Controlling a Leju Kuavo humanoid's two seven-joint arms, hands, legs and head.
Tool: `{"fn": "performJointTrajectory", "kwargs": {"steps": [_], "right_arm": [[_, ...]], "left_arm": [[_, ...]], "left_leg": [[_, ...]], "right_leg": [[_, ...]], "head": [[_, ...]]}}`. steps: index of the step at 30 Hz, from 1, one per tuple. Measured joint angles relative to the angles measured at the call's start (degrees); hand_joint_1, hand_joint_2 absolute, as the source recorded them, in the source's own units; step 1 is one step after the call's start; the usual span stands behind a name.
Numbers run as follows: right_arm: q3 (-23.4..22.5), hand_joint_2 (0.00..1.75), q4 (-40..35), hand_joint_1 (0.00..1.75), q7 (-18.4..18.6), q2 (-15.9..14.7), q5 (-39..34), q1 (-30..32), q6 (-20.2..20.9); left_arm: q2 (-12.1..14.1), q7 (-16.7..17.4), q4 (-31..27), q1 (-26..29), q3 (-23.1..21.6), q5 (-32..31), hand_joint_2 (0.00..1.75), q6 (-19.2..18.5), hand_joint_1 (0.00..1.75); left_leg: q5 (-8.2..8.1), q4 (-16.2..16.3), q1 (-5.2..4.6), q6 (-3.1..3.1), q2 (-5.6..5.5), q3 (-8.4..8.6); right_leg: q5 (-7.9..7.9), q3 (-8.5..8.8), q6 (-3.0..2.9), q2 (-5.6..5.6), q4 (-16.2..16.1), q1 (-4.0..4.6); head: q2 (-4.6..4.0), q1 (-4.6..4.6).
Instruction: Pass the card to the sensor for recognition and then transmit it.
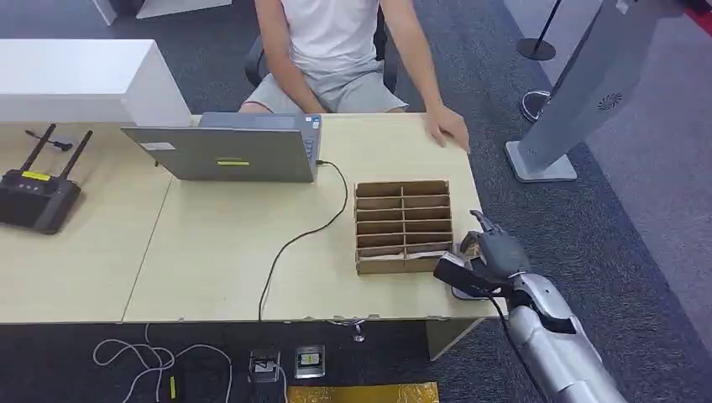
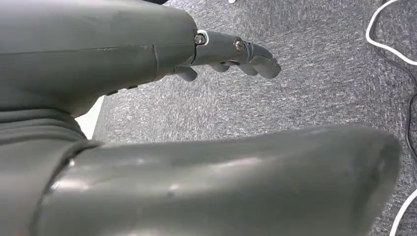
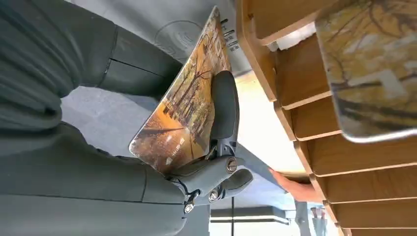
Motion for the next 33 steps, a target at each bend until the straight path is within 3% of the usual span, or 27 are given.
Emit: {"fn": "performJointTrajectory", "kwargs": {"steps": [20,33], "right_arm": [[-0.20,1.75,3.30,1.75,-1.12,0.20,0.13,-3.71,0.15],[-2.62,1.75,2.39,1.75,-1.09,-3.87,3.01,-11.71,1.85]], "left_arm": [[-0.09,0.00,0.00,0.02,0.00,-0.30,0.00,0.61,0.00],[-0.09,-1.20,0.00,0.00,-0.48,-1.88,0.00,0.55,0.00]], "left_leg": [[0.01,0.01,-0.01,0.00,0.00,0.01],[0.01,0.02,-0.01,0.00,0.01,-0.01]], "right_leg": [[0.02,0.01,0.00,-0.01,0.00,-0.01],[0.02,0.00,0.00,0.00,0.01,-0.01]], "head": [[0.00,0.00],[0.00,0.00]]}}
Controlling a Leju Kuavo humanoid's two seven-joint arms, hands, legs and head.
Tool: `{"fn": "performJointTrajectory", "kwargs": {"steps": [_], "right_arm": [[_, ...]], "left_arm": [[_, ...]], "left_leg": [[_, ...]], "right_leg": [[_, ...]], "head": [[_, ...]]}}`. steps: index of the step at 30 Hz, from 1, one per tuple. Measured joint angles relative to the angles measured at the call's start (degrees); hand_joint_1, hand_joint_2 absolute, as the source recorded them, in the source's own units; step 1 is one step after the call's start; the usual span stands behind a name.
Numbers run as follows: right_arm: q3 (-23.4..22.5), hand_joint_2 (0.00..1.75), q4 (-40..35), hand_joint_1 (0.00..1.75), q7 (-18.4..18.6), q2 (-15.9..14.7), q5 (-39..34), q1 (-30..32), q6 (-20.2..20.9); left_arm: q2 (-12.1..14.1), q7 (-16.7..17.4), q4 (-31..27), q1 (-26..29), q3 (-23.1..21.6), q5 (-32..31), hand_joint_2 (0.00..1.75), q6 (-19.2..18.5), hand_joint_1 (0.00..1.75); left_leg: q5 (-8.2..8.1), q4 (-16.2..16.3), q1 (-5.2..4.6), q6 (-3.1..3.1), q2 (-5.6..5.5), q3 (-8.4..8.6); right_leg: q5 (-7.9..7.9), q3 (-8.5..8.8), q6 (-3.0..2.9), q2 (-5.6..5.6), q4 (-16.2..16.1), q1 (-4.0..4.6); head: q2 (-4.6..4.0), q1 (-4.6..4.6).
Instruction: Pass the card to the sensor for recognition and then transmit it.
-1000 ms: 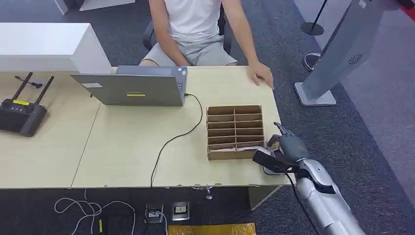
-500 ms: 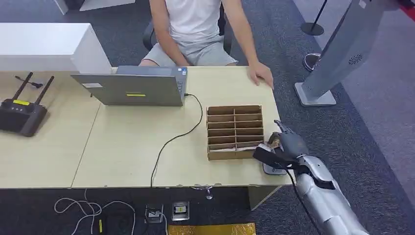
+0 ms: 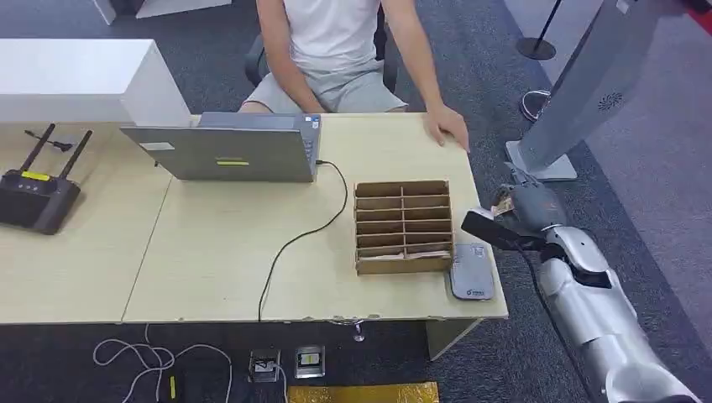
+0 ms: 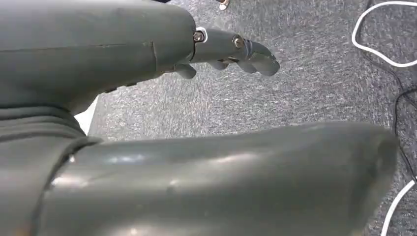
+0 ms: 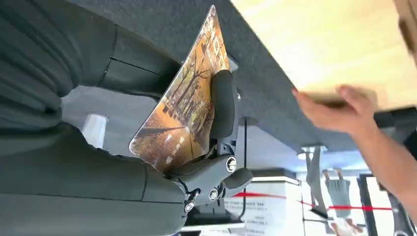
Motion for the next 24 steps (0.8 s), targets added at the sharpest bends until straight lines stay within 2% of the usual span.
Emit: {"fn": "performJointTrajectory", "kwargs": {"steps": [8,15,20,24], "right_arm": [[-0.29,1.75,-1.60,1.75,-1.49,-0.29,2.56,-7.99,3.04],[1.11,1.75,0.78,1.75,-3.39,5.04,4.96,-17.15,-0.85],[2.49,1.75,5.34,1.75,-4.24,9.15,5.95,-23.28,-1.15],[3.47,1.75,9.34,1.75,-4.35,12.02,6.76,-25.77,-1.24]], "left_arm": [[0.00,-0.28,0.00,-0.05,-0.55,-0.55,0.00,-0.31,0.00],[0.00,-0.28,0.00,-0.94,-1.11,-1.62,0.00,-0.92,0.00],[0.00,-0.28,0.00,-1.17,-1.75,-1.71,0.00,-0.98,0.00],[0.02,-0.28,0.00,-1.28,-1.97,-2.05,0.00,-1.29,0.00]], "left_leg": [[0.01,-0.01,0.02,0.00,-0.03,-0.06],[0.08,-0.01,0.04,-0.01,-0.09,-0.16],[0.08,-0.01,0.04,-0.02,-0.04,-0.15],[0.08,-0.01,0.04,-0.02,-0.07,-0.16]], "right_leg": [[0.02,0.01,-0.02,-0.03,0.05,0.03],[0.02,-0.11,-0.04,-0.07,0.10,0.04],[0.02,-0.13,-0.05,-0.03,0.11,0.05],[0.02,-0.12,-0.05,-0.05,0.10,0.05]], "head": [[0.00,0.02],[0.00,0.02],[0.00,0.00],[0.00,0.02]]}}
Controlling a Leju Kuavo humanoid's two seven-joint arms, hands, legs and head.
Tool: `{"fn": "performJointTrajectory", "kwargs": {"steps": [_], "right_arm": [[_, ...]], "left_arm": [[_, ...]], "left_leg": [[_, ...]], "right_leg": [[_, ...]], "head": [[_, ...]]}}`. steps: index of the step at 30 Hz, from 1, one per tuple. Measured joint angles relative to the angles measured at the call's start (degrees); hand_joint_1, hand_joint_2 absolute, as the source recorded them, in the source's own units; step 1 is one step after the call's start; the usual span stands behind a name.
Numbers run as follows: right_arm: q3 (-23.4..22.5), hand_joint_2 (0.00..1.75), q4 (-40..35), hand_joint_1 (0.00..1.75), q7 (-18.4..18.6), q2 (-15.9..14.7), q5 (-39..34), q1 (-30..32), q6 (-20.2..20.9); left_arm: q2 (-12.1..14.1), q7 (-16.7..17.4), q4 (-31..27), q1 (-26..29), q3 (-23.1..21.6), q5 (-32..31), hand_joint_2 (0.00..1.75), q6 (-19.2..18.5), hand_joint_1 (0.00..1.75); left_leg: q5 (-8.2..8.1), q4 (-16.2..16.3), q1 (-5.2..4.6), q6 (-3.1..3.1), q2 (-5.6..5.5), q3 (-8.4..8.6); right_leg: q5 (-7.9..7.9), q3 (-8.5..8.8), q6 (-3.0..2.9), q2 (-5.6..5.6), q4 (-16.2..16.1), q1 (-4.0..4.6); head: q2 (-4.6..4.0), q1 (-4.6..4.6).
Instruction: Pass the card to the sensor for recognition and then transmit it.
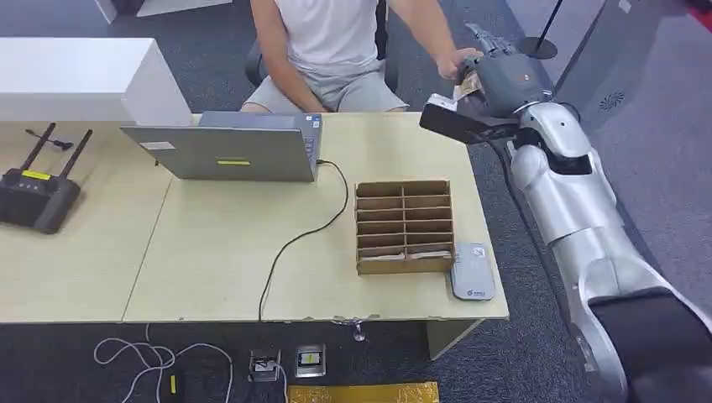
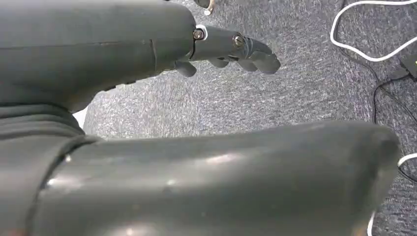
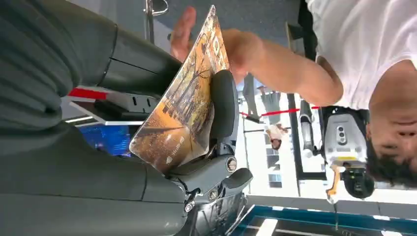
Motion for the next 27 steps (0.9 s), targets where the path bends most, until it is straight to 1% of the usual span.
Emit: {"fn": "performJointTrajectory", "kwargs": {"steps": [4,8,10,15,16,17,18,21,27], "right_arm": [[0.57,1.75,2.52,1.75,-0.02,1.73,0.26,-1.12,-0.04],[0.81,1.75,4.35,1.75,-0.02,2.76,0.31,-1.73,-0.07],[1.01,1.75,5.43,1.75,0.66,3.15,0.50,-2.14,-0.09],[1.42,1.75,10.06,1.75,1.29,4.15,0.70,-2.70,-1.68],[1.44,1.75,10.74,1.66,1.29,4.26,0.70,-2.73,-1.81],[1.44,1.75,11.33,0.49,1.36,4.33,0.70,-2.73,-1.90],[1.44,1.75,12.00,0.00,1.44,4.42,0.70,-2.74,-2.08],[1.44,1.75,13.52,0.00,1.77,4.57,0.63,-2.77,-3.06],[1.44,1.75,15.42,0.00,1.79,4.57,0.28,-2.79,-6.30]], "left_arm": [[0.02,0.00,0.00,-0.04,-0.11,-0.07,0.00,-0.02,0.00],[0.11,0.00,0.00,-0.04,-0.37,-0.15,0.00,-0.02,0.00],[0.15,0.00,0.00,-0.06,-0.42,-0.20,0.00,-0.48,0.00],[0.46,0.26,0.00,-0.17,-0.66,-0.26,0.00,-1.33,0.00],[0.57,0.28,0.00,-0.19,-0.74,-0.26,0.00,-1.51,0.00],[0.63,0.28,0.00,-0.19,-0.81,-0.26,0.00,-1.62,0.00],[0.66,0.35,0.00,-0.19,-0.83,-0.24,0.00,-1.64,0.00],[0.76,0.42,0.00,-0.18,-0.87,-0.15,0.00,-1.62,0.00],[0.81,0.42,0.00,-0.17,-0.90,0.00,0.00,-1.46,0.00]], "left_leg": [[0.00,0.00,0.00,0.00,0.00,0.00],[0.00,0.00,0.00,0.00,0.00,0.00],[0.00,0.00,0.00,0.00,0.00,0.00],[0.00,0.00,0.01,0.00,0.01,0.01],[0.00,0.00,0.01,0.00,0.02,0.02],[0.00,0.00,0.01,0.00,0.02,0.01],[0.00,0.00,0.01,0.00,0.02,0.01],[0.00,0.01,0.01,0.00,0.02,0.02],[0.00,0.01,0.00,0.00,0.02,0.02]], "right_leg": [[0.00,0.00,0.00,0.00,-0.01,0.00],[0.00,-0.01,0.00,0.00,-0.01,0.00],[0.00,-0.01,0.00,0.00,-0.01,0.00],[0.00,-0.01,0.00,0.01,-0.01,0.01],[0.00,-0.01,0.00,0.01,-0.01,0.01],[0.00,-0.01,0.00,0.01,-0.01,0.01],[0.00,-0.02,0.00,0.01,-0.01,0.01],[0.00,-0.02,0.00,0.02,-0.01,0.01],[0.00,-0.01,0.00,0.01,-0.01,0.00]], "head": [[0.00,0.00],[0.00,0.00],[0.00,0.00],[0.00,0.02],[0.00,-0.02],[0.00,0.00],[0.00,0.00],[0.00,0.00],[0.00,0.00]]}}
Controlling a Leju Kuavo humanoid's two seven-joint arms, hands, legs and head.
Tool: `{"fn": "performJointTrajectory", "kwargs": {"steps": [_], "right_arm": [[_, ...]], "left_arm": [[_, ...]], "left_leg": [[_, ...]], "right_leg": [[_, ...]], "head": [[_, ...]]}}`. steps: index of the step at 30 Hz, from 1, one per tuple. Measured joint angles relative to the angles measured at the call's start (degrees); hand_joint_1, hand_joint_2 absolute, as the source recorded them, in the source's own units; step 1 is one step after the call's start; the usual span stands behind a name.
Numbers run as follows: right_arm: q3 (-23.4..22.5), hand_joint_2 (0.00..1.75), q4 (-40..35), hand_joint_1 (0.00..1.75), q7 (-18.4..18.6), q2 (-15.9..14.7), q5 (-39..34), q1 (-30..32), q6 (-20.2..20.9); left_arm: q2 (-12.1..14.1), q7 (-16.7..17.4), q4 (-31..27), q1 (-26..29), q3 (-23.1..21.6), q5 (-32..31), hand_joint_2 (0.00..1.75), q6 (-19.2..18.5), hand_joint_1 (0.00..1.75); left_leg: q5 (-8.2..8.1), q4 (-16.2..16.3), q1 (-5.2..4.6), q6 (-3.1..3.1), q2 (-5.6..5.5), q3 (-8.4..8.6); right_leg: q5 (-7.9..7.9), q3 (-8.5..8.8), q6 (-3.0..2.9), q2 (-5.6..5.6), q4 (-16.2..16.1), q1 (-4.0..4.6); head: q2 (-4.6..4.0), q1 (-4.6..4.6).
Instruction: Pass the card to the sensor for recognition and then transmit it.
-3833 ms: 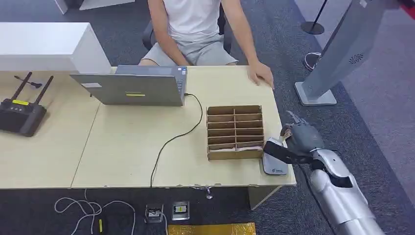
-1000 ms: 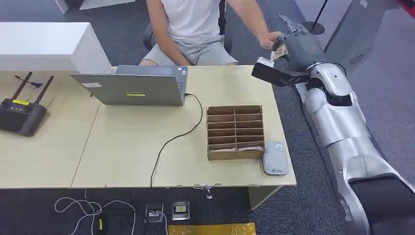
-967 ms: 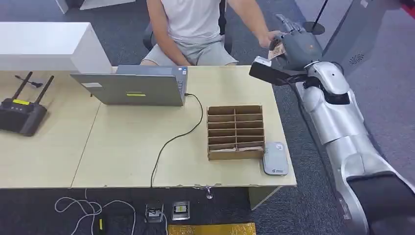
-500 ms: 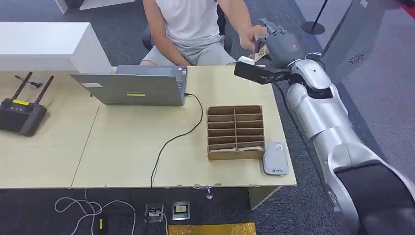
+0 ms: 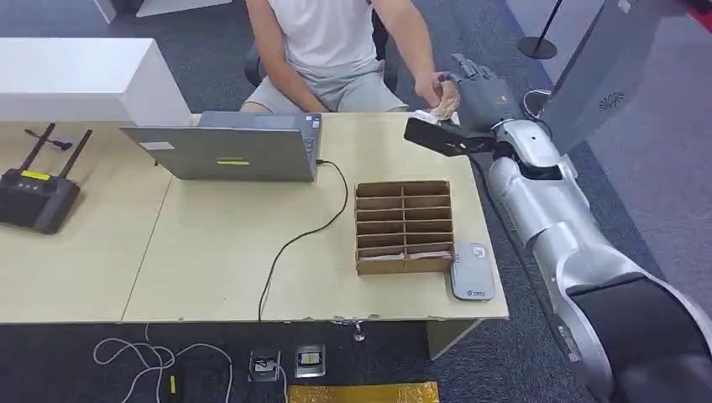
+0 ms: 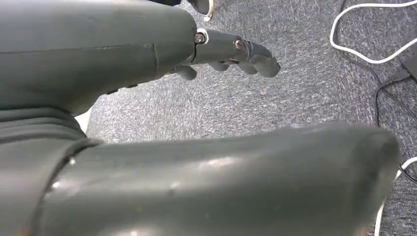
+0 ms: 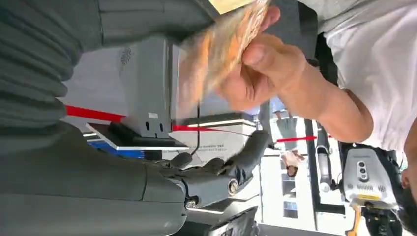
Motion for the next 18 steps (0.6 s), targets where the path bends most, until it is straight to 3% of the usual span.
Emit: {"fn": "performJointTrajectory", "kwargs": {"steps": [9,18], "right_arm": [[-0.22,1.75,0.92,0.00,-2.10,-0.02,-4.33,-0.92,-5.38],[-0.83,1.75,0.87,0.00,-2.91,-0.04,-5.92,-1.28,-5.90]], "left_arm": [[-0.02,0.00,0.00,0.17,0.00,0.46,0.00,0.94,0.00],[-0.04,0.00,0.00,0.26,0.00,0.63,0.00,1.03,0.00]], "left_leg": [[0.00,0.01,0.00,0.00,0.01,0.03],[0.00,0.01,0.00,0.00,0.01,0.03]], "right_leg": [[0.00,0.00,0.00,0.02,0.00,0.00],[0.00,0.01,0.00,0.02,0.00,0.00]], "head": [[0.00,-0.02],[0.00,0.00]]}}
